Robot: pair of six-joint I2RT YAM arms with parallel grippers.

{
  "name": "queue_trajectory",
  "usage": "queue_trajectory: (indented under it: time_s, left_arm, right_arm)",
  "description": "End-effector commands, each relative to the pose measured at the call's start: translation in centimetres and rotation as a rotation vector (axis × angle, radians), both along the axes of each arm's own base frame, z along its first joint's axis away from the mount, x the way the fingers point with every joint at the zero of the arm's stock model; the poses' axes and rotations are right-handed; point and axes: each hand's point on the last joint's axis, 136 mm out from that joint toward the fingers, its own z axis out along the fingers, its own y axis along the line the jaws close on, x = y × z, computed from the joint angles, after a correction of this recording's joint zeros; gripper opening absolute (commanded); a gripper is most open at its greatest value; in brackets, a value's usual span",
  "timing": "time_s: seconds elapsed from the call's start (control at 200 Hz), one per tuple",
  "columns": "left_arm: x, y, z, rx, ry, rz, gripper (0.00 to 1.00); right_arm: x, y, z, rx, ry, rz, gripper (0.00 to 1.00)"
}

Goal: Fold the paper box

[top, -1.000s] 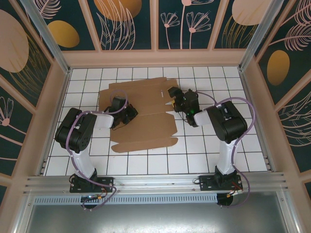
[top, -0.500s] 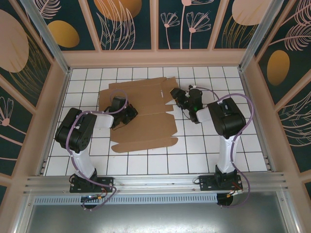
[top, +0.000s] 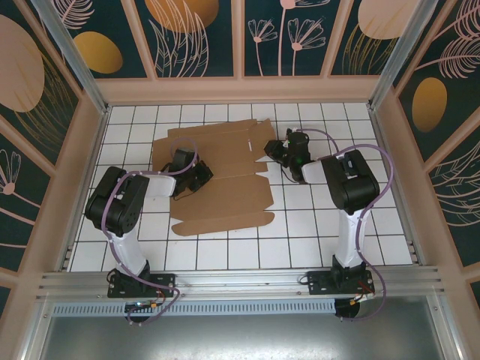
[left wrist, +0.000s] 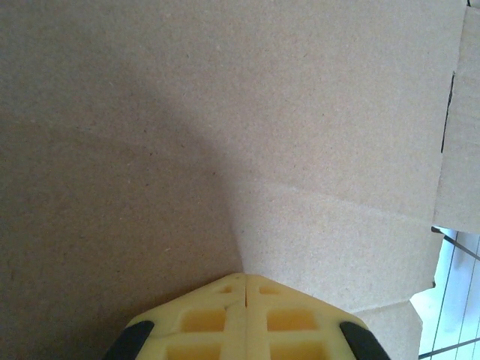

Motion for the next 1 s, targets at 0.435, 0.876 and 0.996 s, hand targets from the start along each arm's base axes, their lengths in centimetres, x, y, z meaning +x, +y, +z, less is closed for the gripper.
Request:
queue_trajectory:
  time_s: [0.435, 0.876, 0.996]
  left_arm:
    - [-1.1, 2.6, 10.9, 0.135, -0.13, 0.002, 0.03]
    - [-1.6, 6.0, 25.1, 0.217, -0.415, 0.102, 0.13]
    - [-2.1, 6.9, 26.6, 0.241, -0.449, 0.132, 0.13]
  right_arm:
    - [0.0, -2.9, 13.9, -0.32, -0.273, -0.004, 0.06]
    - [-5.1, -5.9, 46.3, -0.966, -0.861, -0.26, 0.09]
    - [-5.9, -0.6, 45.8, -1.218, -0.909, -0.185, 0.1]
